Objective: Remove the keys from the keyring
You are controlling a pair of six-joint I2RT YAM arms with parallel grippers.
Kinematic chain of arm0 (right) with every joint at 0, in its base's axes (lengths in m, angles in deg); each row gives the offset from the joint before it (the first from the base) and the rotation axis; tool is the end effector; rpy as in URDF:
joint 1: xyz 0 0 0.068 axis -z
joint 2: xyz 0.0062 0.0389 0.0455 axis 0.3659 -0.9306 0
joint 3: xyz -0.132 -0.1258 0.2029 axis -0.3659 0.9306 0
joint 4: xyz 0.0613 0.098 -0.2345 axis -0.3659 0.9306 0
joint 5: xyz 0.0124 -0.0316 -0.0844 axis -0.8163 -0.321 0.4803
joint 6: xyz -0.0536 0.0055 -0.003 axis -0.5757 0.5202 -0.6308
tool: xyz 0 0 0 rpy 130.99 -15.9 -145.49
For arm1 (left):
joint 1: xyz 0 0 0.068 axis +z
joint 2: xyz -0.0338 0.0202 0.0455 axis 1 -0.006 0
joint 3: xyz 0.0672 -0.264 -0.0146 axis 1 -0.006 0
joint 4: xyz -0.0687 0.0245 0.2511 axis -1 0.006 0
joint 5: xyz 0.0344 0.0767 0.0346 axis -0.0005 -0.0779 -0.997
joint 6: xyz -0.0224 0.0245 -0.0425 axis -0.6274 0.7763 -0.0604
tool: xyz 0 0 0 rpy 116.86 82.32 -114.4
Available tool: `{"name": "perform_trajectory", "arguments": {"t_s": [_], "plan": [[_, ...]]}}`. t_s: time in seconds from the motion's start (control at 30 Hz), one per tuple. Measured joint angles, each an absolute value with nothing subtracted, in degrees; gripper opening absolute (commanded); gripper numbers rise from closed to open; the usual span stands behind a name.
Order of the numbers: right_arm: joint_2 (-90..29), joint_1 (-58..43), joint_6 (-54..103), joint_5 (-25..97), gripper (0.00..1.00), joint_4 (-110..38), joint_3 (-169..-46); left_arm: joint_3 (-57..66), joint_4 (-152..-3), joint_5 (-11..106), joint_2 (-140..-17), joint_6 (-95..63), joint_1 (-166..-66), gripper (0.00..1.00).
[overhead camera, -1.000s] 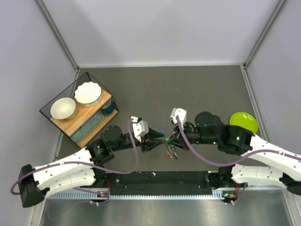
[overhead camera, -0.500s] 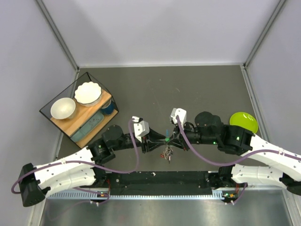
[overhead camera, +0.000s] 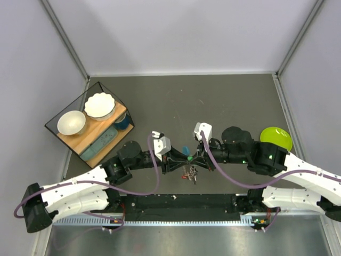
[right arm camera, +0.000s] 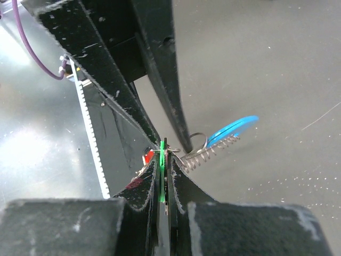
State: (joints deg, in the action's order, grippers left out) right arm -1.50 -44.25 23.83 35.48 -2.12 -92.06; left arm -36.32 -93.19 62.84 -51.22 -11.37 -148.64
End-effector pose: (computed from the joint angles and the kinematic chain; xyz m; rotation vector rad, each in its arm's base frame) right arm 0.0726 0.1737 0.3680 -1.1527 1.8168 0.9185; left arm 0.0919 -0.1805 0.2988 1.0369 1.3330 -1.2114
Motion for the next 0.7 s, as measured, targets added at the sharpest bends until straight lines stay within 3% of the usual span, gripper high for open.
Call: {"name": "perform_trajectory", "arguments": {"t_s": [0.1,0.13,0.7], "plan": [[-1.5,-44.2,23.9,35.4,0.00,-2.1,-92.1,-36.3,-93.2,63.2,-51.6,-11.6,-148.6,0.02],[-1.4,-44.2,23.9,35.3,0.00,-2.1,-92.1,-36.2,-93.2,63.4,-51.7,-11.6,-148.6,0.00],[3.0,-44.3,22.7,37.3,0.00,-1.6,-91.6,-35.7,-94.7,65.4,-50.2,-11.5,-148.7,0.00]]}}
